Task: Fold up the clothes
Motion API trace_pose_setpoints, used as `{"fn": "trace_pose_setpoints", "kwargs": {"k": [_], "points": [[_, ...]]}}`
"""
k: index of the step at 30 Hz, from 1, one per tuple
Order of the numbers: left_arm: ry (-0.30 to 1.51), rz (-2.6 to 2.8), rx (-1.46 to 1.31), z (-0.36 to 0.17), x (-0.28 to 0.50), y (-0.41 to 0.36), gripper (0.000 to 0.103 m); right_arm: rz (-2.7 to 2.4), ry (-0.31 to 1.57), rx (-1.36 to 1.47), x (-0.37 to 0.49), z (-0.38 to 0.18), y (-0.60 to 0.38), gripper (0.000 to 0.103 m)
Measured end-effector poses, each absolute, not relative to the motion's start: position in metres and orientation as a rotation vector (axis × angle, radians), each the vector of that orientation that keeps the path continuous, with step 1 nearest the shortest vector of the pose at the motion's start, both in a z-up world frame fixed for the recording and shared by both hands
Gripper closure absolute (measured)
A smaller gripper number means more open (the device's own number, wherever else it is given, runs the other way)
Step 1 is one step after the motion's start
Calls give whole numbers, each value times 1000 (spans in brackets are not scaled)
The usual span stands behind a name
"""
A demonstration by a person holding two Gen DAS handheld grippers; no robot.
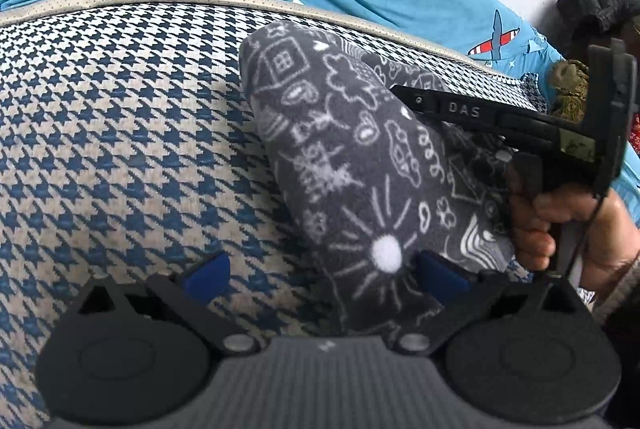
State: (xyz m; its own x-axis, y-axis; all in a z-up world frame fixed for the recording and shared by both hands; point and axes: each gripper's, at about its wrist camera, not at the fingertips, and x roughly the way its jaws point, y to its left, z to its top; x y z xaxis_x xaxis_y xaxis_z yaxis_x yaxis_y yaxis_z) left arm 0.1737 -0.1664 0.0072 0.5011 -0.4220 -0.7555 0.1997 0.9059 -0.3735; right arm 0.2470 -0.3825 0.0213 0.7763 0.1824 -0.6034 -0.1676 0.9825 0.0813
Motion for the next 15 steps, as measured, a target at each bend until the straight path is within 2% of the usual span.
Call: {"fn": "trace_pose_setpoints", "kwargs": {"k": [15], "points": [[967,-355,-197,10,167,-174,0,118,611,-20,231,32,-374,58]]}}
